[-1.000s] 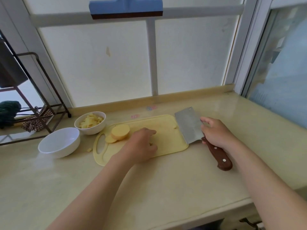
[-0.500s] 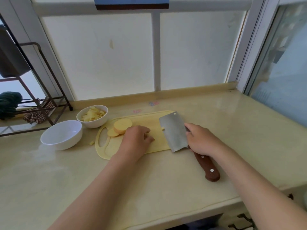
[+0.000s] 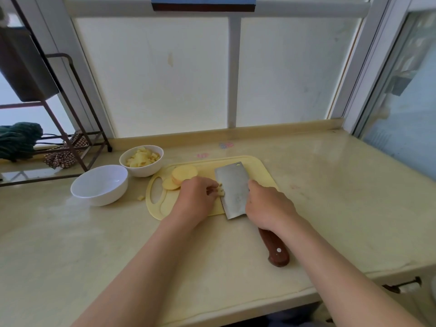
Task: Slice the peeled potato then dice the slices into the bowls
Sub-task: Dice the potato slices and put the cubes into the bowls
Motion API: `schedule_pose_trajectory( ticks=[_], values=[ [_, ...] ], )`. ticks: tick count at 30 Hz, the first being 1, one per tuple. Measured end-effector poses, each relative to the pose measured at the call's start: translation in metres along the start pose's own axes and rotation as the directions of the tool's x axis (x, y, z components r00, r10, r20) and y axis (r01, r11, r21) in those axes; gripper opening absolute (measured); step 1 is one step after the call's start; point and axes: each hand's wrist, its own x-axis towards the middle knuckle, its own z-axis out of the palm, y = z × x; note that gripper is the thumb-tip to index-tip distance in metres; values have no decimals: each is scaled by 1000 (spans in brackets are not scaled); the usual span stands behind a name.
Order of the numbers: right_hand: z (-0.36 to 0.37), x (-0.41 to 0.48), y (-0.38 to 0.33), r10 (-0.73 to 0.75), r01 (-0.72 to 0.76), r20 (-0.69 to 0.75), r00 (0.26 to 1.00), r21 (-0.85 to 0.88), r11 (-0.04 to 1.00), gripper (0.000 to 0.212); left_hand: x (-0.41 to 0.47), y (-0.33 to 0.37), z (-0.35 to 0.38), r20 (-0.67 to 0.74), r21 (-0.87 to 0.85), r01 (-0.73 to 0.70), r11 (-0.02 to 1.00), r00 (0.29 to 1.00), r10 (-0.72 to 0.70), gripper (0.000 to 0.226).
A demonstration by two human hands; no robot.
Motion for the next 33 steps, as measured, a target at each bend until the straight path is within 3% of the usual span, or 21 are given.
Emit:
schedule_pose_trajectory(
  ticks=[6, 9, 12, 17, 21, 28, 31, 33],
  values=[
    [2, 1, 4, -13, 13, -10, 1000, 33, 999, 15, 7, 5, 6, 19, -36, -15, 999, 1000, 15, 23],
    [4, 2, 9, -11, 14, -34, 999, 84, 996, 30, 7, 7, 6, 32, -53, -22, 998, 999, 23, 24],
    [5, 3, 14, -14, 27, -70, 997, 192, 981, 44, 8, 6, 5, 17, -83, -36, 996, 999, 38, 24],
    [1, 5, 19, -8, 24, -39, 999, 423, 906, 45, 7, 6, -6, -70, -175, -51, 983, 997, 39, 25],
    [-1, 2, 16, -3, 19, -33, 999, 503, 864, 45, 3, 8, -18, -139, -191, -47, 980, 990, 20, 24],
    [-9, 4, 5, 35, 4, -50, 998, 628, 778, 40, 8, 13, -71, -224, -70, -43, 997, 974, 26, 28],
    [-21, 6, -15, -4, 42, -58, 998, 660, 750, 36, 9, 11, -92, -149, 6, -23, 1000, 989, 23, 34],
    [-28, 9, -34, -32, 70, -70, 997, 668, 741, 35, 10, 7, -102, -53, 163, -98, 982, 993, 108, 55]
  ],
)
